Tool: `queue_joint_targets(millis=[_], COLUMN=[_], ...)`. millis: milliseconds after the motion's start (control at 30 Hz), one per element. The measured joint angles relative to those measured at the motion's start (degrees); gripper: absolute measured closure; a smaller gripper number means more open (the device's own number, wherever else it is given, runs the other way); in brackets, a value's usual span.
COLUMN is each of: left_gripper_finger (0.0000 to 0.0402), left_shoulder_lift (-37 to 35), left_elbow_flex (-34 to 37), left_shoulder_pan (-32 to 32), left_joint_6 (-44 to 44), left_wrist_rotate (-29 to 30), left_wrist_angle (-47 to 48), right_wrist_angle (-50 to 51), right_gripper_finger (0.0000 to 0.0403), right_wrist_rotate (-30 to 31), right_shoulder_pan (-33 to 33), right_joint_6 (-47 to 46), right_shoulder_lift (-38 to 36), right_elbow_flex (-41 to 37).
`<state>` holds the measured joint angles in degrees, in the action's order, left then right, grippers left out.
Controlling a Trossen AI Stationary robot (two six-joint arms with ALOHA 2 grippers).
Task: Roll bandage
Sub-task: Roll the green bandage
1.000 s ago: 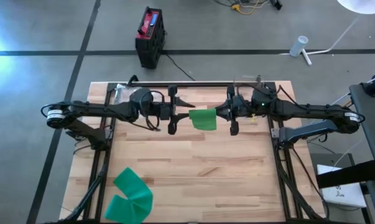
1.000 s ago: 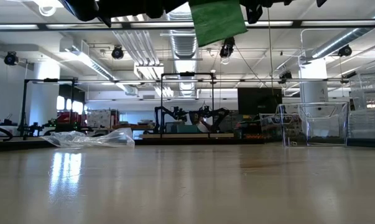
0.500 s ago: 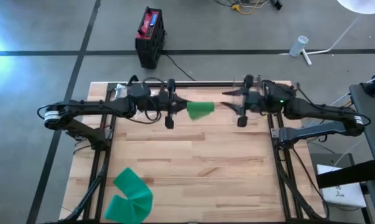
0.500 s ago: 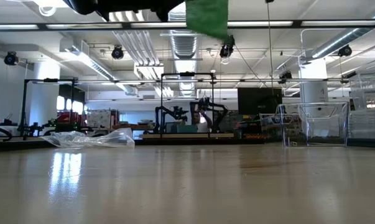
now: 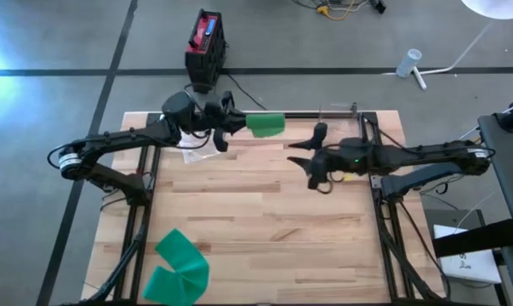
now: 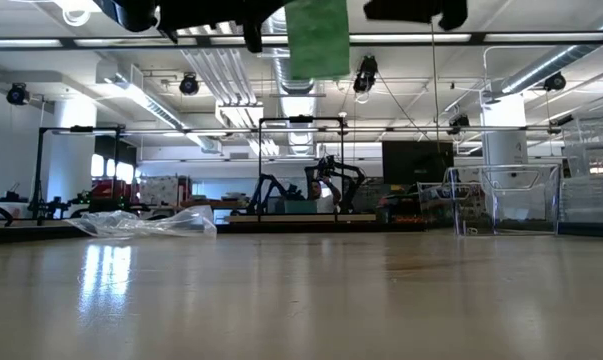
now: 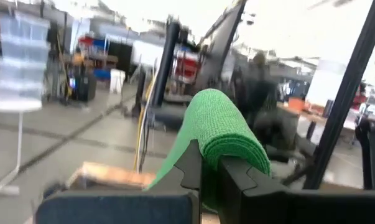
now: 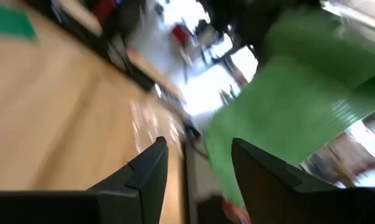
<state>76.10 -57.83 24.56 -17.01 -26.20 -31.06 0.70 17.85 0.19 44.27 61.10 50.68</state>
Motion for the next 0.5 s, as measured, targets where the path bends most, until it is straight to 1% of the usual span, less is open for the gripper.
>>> queue_joint_targets(millis=[100, 200, 267, 433, 500], left_gripper_finger=[0.0395, 0.0395, 0.0395, 0.0395, 0.0395], left_shoulder_lift=[-0.3, -0.3, -0.3, -0.4, -0.4], left_elbow_flex=[-2.3, -5.6, -8.7, -15.5, -16.8], left_shoulder_pan=[-0.1, -0.1, -0.1, -1.1, -2.1], left_joint_6=[0.4, -0.3, -0.7, 0.4, 1.8], left_wrist_rotate=[-1.4, -2.1, -2.5, -2.8, -2.8], left_wrist_angle=[0.1, 1.3, 4.5, 16.0, 17.6], right_wrist_angle=[-0.2, -1.4, -3.5, -11.0, -12.7], right_gripper_finger=[0.0244, 0.0251, 0.0255, 0.0253, 0.025], right_wrist_rotate=[7.3, 11.6, 14.1, 21.9, 23.1], right_shoulder_pan=[-0.1, 0.4, 1.5, 6.2, 7.5], right_joint_6=[5.0, 14.5, 21.0, 36.0, 37.3], right_shoulder_lift=[2.4, 4.6, 5.8, 7.4, 7.3], right_elbow_flex=[0.0, 0.0, 0.0, 0.0, 0.2])
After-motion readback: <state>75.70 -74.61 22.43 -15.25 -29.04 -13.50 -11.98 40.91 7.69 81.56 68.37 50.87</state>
